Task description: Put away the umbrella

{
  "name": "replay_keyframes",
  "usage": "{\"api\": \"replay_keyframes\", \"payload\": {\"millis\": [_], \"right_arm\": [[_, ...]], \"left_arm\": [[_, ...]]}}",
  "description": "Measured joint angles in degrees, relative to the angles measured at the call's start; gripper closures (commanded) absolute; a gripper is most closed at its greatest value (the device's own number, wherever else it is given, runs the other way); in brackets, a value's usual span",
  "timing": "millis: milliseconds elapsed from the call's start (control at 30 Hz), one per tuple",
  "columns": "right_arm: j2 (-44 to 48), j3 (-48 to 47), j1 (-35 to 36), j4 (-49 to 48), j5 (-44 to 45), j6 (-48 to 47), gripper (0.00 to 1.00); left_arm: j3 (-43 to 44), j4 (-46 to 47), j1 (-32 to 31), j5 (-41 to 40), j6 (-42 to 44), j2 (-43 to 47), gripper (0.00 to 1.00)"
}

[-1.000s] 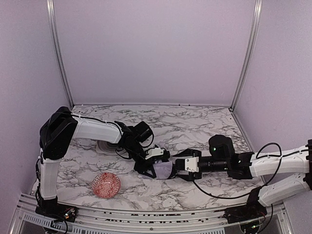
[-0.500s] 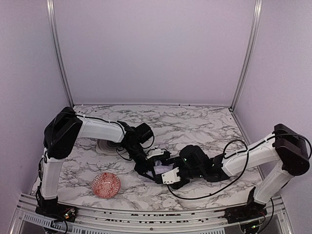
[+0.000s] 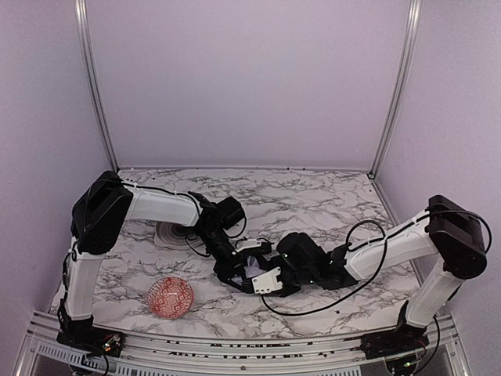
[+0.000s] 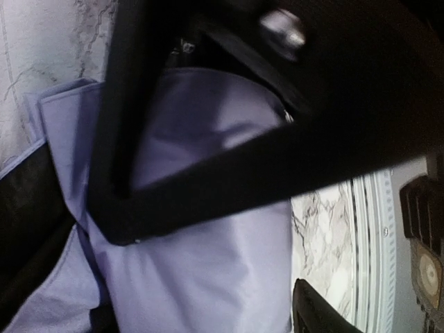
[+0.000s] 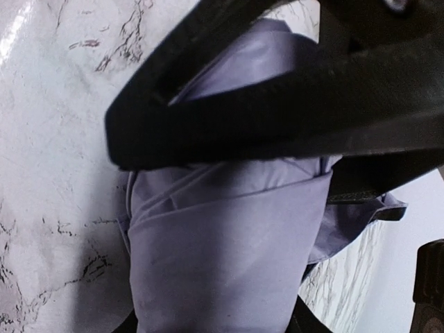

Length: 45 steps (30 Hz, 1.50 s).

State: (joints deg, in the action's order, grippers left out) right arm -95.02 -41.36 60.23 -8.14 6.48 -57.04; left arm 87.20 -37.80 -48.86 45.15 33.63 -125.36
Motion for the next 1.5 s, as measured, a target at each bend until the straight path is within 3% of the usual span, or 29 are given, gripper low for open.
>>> {"api": "replay_keyframes", "payload": {"millis": [67,133,167,300,600,733,867,1000,1133,1267,1500], "right_arm": [[0.0,-0.3,0.0,0.7,0.1,0.5,0.68],[0.0,-1.0,-0.1,2.0,0.0,1.5,0.69],[0.0,-1.4,-0.1,2.8,-0.1,2.0,0.70],[-0.3,-3.8,-0.4,7.1,-0.8,4.8,0.71],[-4.1,-12.4,-3.6,20.2,-8.8,12.5,0.69],[-7.7,-17.9,-6.2,26.9,-14.9,16.6,0.68],[-12.4,-24.0,-10.1,32.8,-23.7,20.9,0.68],[-16.0,-27.5,-14.1,36.7,-33.2,24.3,0.69],[-18.2,-29.5,-15.8,38.9,-38.6,25.9,0.71],[-19.6,-30.6,-17.3,40.1,-42.6,27.1,0.72],[-21.1,-31.2,-18.8,40.5,-47.2,28.0,0.73]], "left_arm": [[-1.2,1.2,0.0,0.1,-0.3,0.9,0.19],[-3.7,4.2,0.3,-0.8,-2.0,2.8,0.03],[-5.2,6.2,0.3,-1.7,-3.1,3.9,0.01],[-13.4,15.4,1.4,-8.3,-8.3,10.3,0.01],[-41.7,48.7,3.2,-24.7,-12.4,33.7,0.01],[-47.1,56.6,2.4,-29.1,-10.1,38.9,0.08],[-50.9,59.4,-2.2,-32.5,-4.3,42.2,0.23],[-52.4,60.3,-7.0,-33.5,0.8,43.4,0.27],[-52.1,60.6,-9.1,-36.1,4.8,41.9,0.22],[-48.2,59.7,-12.6,-42.3,10.9,34.8,0.14],[-42.6,58.7,-14.5,-53.5,19.3,24.9,0.12]]}}
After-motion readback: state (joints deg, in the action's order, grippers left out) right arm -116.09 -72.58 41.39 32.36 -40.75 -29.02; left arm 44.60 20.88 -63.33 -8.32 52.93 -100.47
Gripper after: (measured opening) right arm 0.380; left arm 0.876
